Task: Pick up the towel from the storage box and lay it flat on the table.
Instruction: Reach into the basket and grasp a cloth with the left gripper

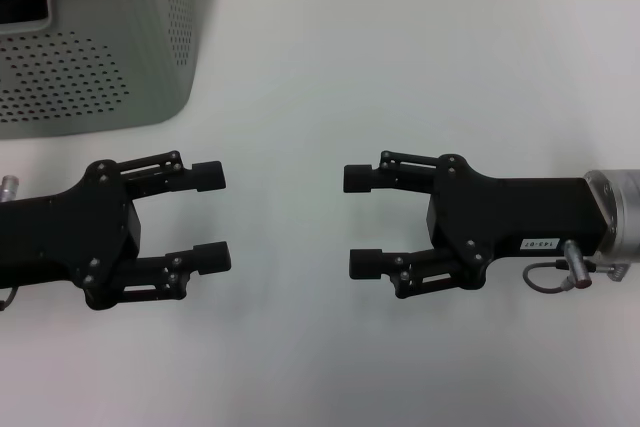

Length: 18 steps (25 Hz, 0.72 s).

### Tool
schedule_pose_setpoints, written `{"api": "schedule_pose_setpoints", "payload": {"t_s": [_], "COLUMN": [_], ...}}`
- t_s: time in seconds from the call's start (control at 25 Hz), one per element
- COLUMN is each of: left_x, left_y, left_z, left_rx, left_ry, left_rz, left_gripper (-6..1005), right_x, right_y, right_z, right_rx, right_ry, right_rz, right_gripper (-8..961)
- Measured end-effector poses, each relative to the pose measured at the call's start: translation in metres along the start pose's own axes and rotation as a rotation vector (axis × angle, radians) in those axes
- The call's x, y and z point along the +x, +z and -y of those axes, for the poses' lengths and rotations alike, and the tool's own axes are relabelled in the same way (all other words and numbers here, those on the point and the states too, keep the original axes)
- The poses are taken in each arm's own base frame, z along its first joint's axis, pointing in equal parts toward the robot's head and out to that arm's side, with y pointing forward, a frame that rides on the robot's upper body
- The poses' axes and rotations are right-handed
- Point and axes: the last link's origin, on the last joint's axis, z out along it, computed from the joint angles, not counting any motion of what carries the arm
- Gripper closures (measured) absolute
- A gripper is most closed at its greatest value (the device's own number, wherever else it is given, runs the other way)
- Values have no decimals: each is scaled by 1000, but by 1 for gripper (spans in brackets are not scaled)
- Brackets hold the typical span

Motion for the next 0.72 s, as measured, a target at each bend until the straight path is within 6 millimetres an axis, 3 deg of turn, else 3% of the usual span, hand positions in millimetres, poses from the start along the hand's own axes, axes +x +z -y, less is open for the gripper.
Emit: {"api": "schedule_pose_setpoints", "payload": {"t_s": [0.72], "left_x": [-2], "left_y": [2], "left_z": [4], "left_rx": [23], "left_ry": [0], "left_rz": [8], "left_gripper": [245], "right_x": [6], "right_y": [-1], "right_z": [-5], "right_rx": [10], "right_ry": [18], "right_rz": [8], "right_gripper": [84]}}
